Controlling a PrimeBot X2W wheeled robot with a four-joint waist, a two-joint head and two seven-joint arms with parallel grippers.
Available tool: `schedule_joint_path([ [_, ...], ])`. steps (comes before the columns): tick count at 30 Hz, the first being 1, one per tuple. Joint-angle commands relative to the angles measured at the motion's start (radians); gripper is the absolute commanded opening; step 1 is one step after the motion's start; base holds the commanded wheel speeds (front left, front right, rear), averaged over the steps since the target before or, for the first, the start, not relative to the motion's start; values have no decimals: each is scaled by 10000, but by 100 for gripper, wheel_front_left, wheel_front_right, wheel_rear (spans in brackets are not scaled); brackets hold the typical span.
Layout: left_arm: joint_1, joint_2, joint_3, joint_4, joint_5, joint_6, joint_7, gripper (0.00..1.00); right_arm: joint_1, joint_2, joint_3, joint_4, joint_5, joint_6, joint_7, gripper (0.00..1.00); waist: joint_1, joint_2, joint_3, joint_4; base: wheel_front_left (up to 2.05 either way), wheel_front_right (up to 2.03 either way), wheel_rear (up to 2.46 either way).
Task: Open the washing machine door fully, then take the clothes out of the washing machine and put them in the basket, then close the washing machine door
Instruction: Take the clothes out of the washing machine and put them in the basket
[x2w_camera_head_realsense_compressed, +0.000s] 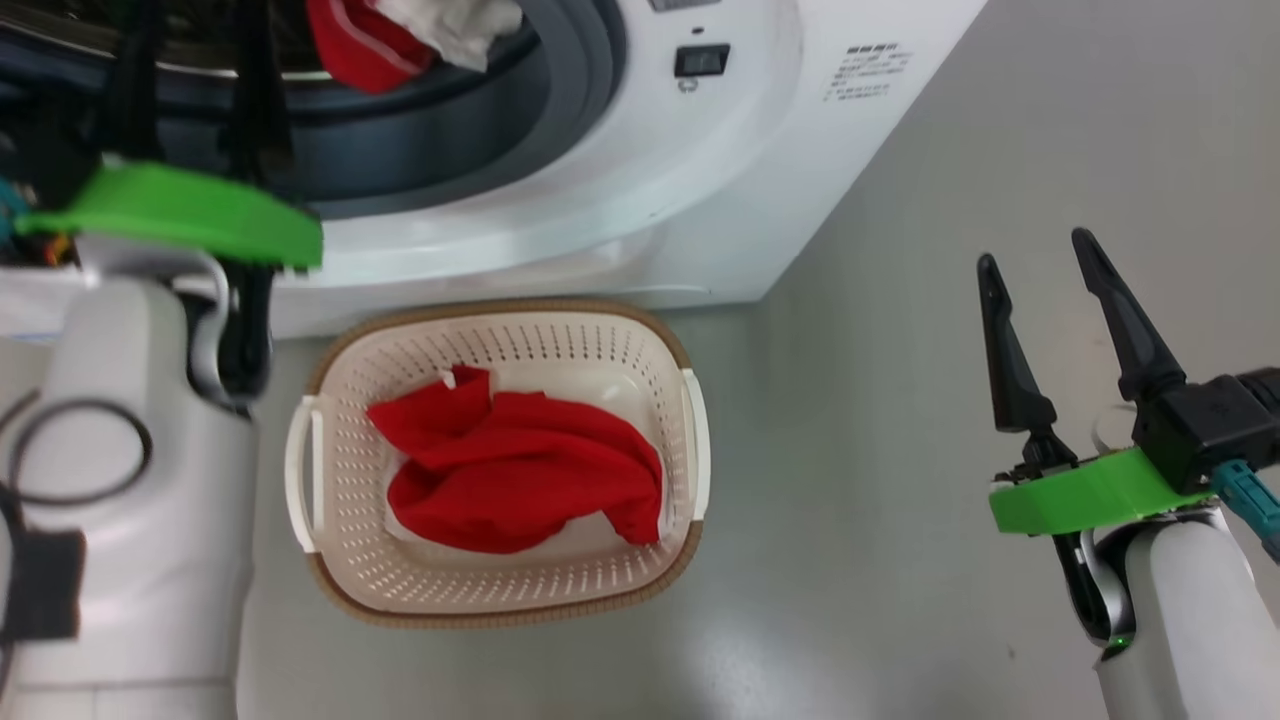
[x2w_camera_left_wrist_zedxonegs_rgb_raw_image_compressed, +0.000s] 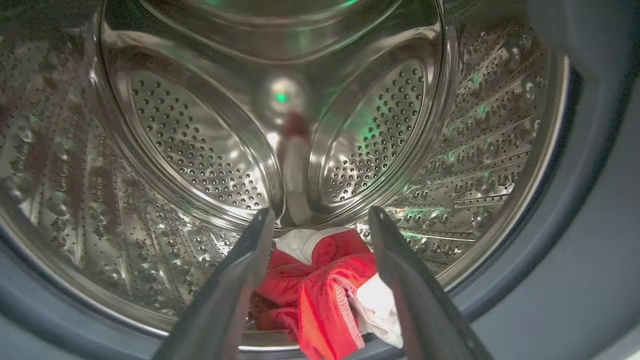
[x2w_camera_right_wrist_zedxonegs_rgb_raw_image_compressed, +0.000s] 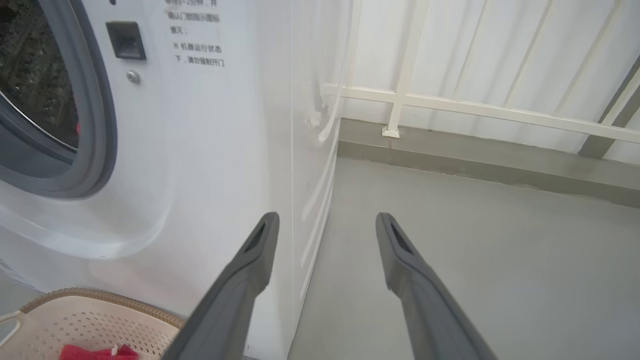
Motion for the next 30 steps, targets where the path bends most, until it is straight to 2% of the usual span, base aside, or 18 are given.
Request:
schedule_joint_path([
  [1,-201,404,201,-51,-135,-41,-48,100,-115,-12,310,-245,0,63,-63,100,0,0,441,-195,0,0,0],
  [5,-1071,436,-353,910,-770,-78,11,100,-321,-12,457,-150,32,63,-63,100,0,0,663,-373,0,0,0],
  [7,-1447,696,-902,1315,-1083,-81,171,100,-395,-12,513,-105,87,63,-63,100,0,0,743,-469,0,0,0],
  [14,-2368,1377,-2030,2777,-2086,-84,1371,100,-481,-12,607,79,231,63,-63,100,0,0,878,-658,0,0,0],
  [19,-2750,1580,-2446,3588,-2533,-85,1960,100,-605,-12,744,153,355,63,-63,100,0,0,953,-874,0,0,0],
  [25,-3082,1774,-2948,4262,-2693,-85,2390,100,-747,-12,851,175,498,63,-63,100,0,0,1088,-1128,0,0,0],
  [30,-3305,1896,-3351,4650,-2553,-85,2268,100,-726,-12,841,156,612,63,-63,100,0,0,1155,-1207,0,0,0],
])
